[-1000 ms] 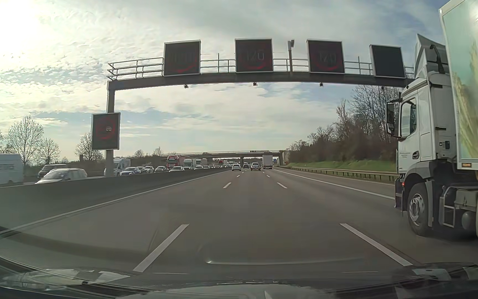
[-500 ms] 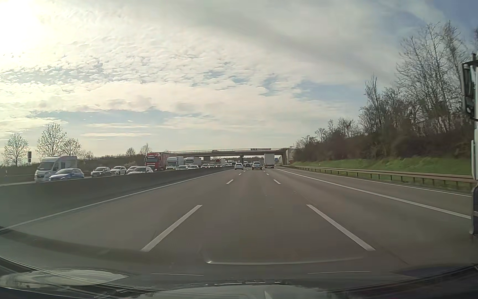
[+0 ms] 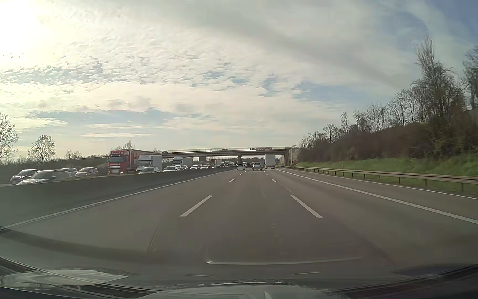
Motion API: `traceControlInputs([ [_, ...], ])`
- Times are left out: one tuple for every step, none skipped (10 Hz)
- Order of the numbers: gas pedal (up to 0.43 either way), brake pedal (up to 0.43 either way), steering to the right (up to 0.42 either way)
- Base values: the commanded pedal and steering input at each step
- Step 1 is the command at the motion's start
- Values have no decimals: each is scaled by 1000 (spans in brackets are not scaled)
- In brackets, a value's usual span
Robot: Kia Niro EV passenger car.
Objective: Follow the waypoints while adhering to traffic rules and regulations
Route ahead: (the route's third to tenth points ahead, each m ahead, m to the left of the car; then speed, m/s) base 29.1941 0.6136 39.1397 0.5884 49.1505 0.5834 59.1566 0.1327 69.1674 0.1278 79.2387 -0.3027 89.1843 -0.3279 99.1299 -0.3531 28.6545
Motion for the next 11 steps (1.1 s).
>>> traceControlInputs([
  [0, 0, -1],
  [0, 0, -2],
  [0, 0, -1],
  [0, 0, -2],
  [0, 0, -2],
  [0, 0, -1],
  [0, 0, -2],
  [8, 0, -2],
  [20, 0, -2],
  [28, 0, -1],
  [39, 0, -1],
])
